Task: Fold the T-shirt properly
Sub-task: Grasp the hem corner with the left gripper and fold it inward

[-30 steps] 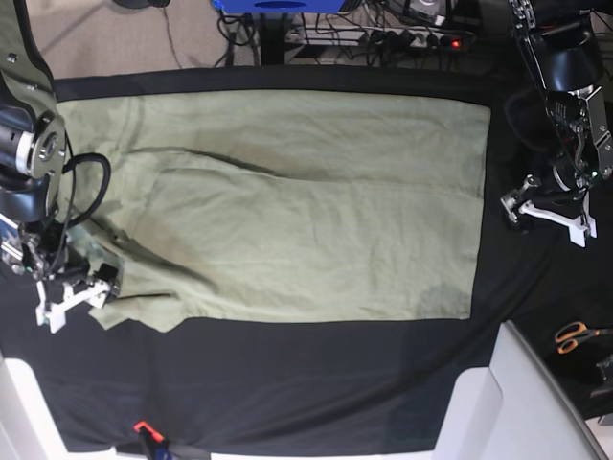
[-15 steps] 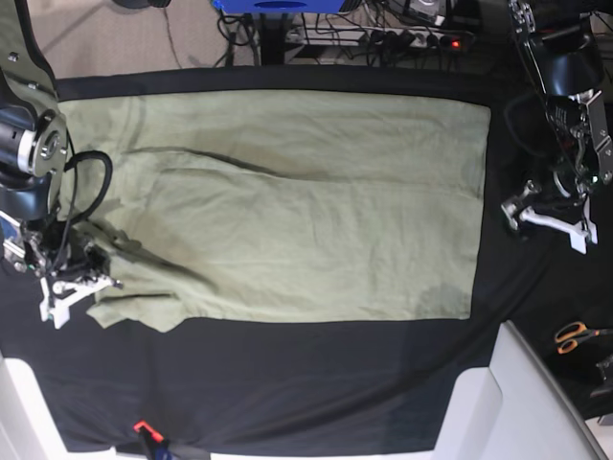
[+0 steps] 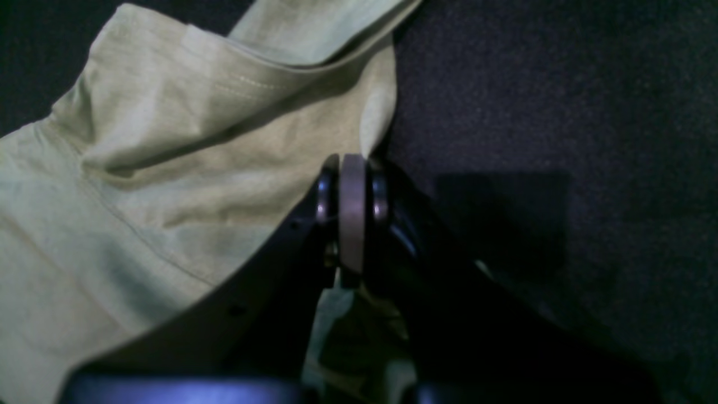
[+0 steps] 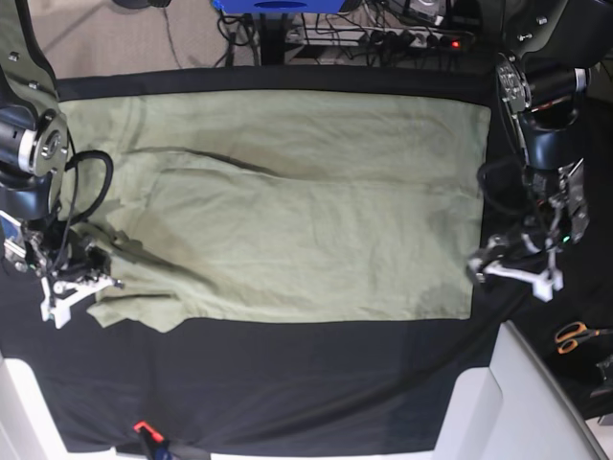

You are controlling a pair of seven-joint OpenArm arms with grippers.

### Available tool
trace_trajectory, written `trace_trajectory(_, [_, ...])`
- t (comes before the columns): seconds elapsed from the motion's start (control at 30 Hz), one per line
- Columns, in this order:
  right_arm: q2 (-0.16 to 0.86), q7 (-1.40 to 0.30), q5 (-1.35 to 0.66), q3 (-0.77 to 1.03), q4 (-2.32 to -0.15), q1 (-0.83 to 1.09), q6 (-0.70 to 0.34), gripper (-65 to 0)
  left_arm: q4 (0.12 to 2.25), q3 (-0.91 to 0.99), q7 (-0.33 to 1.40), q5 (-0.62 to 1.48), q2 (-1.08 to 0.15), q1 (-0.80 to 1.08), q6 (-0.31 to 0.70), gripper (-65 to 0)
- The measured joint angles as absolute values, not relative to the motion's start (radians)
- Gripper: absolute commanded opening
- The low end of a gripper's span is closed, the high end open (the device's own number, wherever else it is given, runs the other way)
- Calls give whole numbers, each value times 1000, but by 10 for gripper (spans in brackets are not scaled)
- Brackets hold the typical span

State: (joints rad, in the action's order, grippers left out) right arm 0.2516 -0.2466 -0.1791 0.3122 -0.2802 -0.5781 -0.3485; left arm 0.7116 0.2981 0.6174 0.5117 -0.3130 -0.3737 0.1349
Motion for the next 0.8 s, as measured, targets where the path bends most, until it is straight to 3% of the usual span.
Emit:
trace_trajectory(0.4, [257, -250, -179, 312, -280, -578, -348, -650, 650, 228, 504, 526, -269, -390, 158, 0])
trace_trajectory(0.43, [257, -250, -179, 312, -280, -578, -349, -650, 650, 228, 503, 525, -268, -390, 157, -31])
trace_trajectory(0.63, [257, -250, -179, 312, -280, -578, -348, -650, 640, 237, 500, 531, -272, -374, 154, -434])
trace_trajectory(0.8, [257, -250, -179, 312, -280, -578, -348, -650, 641, 237, 506, 550, -284, -354, 161, -614])
